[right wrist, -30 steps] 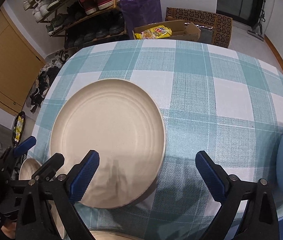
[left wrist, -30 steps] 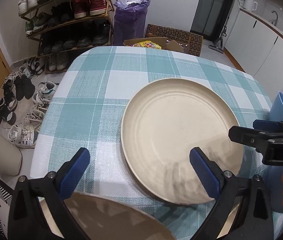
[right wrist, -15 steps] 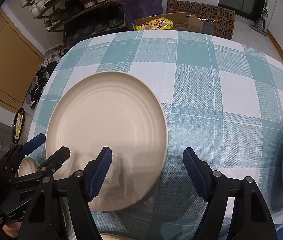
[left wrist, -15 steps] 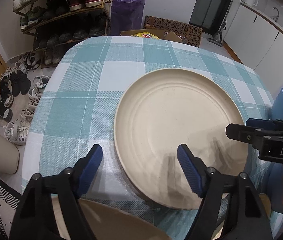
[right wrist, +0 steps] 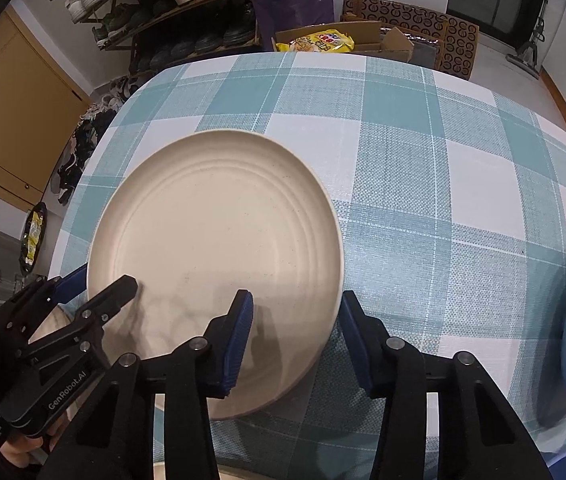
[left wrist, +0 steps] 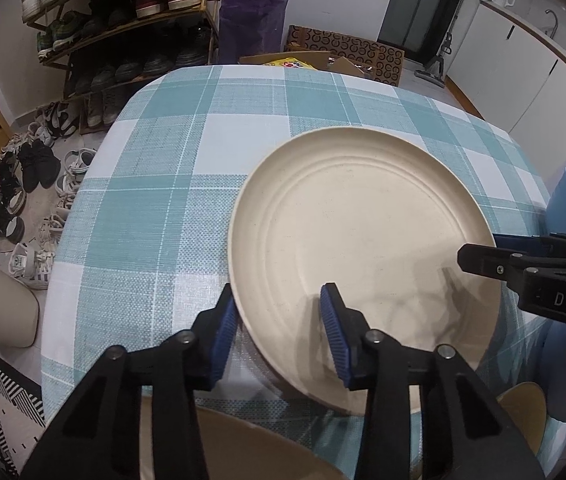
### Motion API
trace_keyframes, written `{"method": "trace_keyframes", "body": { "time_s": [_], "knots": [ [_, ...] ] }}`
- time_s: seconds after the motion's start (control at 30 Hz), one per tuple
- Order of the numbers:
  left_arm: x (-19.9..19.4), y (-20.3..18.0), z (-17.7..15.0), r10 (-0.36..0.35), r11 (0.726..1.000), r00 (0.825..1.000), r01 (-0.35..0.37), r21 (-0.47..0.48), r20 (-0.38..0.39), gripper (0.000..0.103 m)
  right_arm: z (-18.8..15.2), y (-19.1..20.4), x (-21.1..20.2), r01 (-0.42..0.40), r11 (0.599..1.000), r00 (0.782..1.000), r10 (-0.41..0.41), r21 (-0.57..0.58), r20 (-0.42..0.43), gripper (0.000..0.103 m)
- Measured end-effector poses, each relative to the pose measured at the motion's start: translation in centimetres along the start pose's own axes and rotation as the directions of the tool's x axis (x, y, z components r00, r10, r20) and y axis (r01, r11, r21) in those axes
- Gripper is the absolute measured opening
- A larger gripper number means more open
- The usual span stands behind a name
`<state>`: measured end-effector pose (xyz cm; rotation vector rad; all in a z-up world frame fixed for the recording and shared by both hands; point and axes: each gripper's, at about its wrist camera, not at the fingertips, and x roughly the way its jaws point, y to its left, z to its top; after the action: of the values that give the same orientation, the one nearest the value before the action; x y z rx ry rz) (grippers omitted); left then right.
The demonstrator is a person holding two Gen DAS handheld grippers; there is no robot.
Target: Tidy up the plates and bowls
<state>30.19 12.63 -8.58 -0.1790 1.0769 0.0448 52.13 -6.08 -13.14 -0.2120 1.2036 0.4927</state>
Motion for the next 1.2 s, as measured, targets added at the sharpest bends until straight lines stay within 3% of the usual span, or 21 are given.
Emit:
{"method": "trace_keyframes", "body": {
  "time_s": [0.27, 0.53, 1.2],
  "knots": [
    [0.0, 0.3, 0.0, 0.022, 1.0, 1.0, -0.022, -0.002, 0.003, 0.027, 0.0, -0.3, 0.0, 0.039, 0.999, 0.999, -0.039, -0.009, 0.0, 0.027],
    [-0.5, 0.4, -0.1, 0.03, 1.0, 0.999, -0.031, 0.005, 0.018, 0.02, -0.4, -0.4, -0.6, 0.047, 0.999, 0.999, -0.047, -0.027, 0.015, 0.025],
    [-3.7, 0.1, -0.3, 0.029, 1.0, 0.996, -0.03, 0.004, 0.085, 0.019, -1.1, 0.4, -4.1, 0.072, 0.995, 0.993, -0.065, -0.064, 0.101, 0.019]
  ]
}}
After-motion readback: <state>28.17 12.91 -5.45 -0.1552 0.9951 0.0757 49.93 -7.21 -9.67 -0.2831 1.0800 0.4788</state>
